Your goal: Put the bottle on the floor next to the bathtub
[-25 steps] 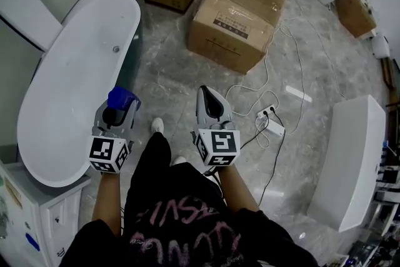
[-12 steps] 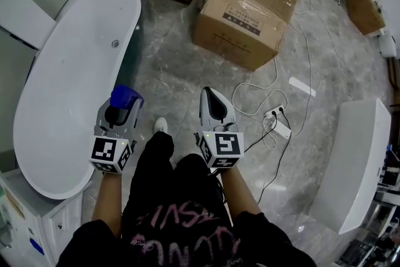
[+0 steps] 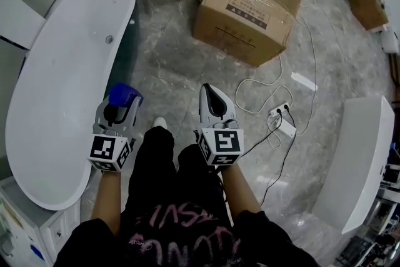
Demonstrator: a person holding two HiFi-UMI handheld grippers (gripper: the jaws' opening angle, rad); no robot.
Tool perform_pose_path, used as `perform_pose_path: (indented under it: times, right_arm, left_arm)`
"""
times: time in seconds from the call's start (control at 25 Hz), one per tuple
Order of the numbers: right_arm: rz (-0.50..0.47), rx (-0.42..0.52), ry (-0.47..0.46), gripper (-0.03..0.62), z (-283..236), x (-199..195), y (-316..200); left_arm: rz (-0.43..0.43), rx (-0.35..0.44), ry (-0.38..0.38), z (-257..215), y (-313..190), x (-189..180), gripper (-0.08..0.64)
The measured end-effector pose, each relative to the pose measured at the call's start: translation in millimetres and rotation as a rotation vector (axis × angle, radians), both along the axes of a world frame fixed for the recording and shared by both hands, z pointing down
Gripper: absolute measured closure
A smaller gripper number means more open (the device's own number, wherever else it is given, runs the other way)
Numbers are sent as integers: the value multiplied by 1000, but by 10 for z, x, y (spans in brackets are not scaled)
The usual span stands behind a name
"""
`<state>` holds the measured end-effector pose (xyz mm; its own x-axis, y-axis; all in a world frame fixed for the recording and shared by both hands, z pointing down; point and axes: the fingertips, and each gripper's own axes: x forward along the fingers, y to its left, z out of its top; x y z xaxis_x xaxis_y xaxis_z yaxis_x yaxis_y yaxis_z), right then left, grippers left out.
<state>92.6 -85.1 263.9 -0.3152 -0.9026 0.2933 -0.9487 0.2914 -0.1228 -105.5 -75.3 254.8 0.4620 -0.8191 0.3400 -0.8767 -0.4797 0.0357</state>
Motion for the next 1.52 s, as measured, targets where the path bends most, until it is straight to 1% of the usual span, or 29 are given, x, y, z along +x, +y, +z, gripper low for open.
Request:
perform_pose_path:
  times: [0.24,0.44,0.6,0.88,1.04,1.28,1.4,1.52]
  right_arm:
    - [12,7,7,569,416,0,-162]
    - [34,14,11,568,806,74,-221]
    - [62,9,-8,568,1131,114,-227]
    - [75,12,-9,568,1701,117,-146]
    - [73,22,2,568,1999,112,-51]
    - [75,38,18,568,2308,149,11]
    - [74,46,35,568,2459,167,-12]
    - [59,35,40,568,2646,117,-56]
  left_arm:
    - [16,0,-9,445,-157,-27,397]
    - [18,10,-6,824,-211,-55,397]
    - [21,13,-6,1148,-242,-101,397]
    - [12,42,0,1716,-206,-178,397]
    - [8,52,1,2008,-155,-217,396]
    - [-3,76,26,2393,-145,-243,396]
    - [-2,101,34,2531,-162,-231,397]
    - [-25,109,36,2702,-187,-308,397]
